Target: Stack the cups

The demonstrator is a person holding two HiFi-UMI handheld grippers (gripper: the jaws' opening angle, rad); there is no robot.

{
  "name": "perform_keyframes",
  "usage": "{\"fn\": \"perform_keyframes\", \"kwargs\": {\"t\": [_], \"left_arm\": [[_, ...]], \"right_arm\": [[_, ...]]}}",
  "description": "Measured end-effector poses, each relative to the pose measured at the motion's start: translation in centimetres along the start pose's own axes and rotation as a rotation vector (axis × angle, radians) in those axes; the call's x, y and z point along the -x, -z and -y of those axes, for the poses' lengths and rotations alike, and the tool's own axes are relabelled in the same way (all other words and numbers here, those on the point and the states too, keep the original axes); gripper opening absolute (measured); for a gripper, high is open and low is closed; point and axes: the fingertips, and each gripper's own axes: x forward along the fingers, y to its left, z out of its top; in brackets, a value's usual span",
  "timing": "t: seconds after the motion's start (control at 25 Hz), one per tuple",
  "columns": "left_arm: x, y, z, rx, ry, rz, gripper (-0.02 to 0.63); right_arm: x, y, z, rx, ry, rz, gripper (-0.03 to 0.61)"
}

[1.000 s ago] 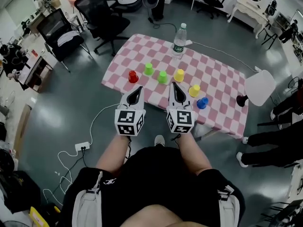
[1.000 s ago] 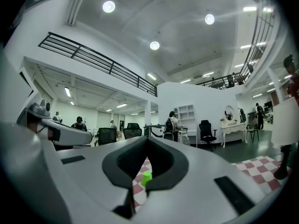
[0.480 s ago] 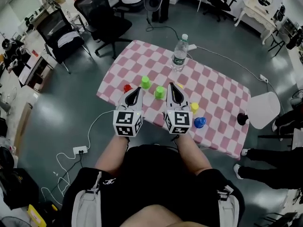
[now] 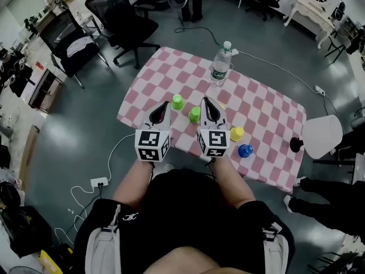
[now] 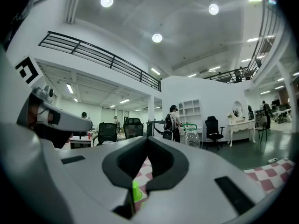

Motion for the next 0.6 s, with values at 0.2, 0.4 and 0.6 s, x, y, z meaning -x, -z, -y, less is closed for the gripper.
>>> {"fn": "perform_keyframes", "kwargs": {"t": [0.2,0.4,0.6], "left_arm": [[-0.6,0.4,-1.0,0.002,0.008,-0.008,0.015],[-0.7,1.2,-1.9,0.013,0.008,-0.026,0.015],[-0.5,1.7,-2.6,0.015,0.007,-0.039,0.015]], "right_arm": [[-1.8,2.8,-0.4,-0.005,-0.003,-0.076,0.198],[-2.4,6.3,-0.5,0.001,0.004,-0.160,0.207],[-2.8,9.9,-1.4,0.006,-0.009,-0.239,0.210]]}}
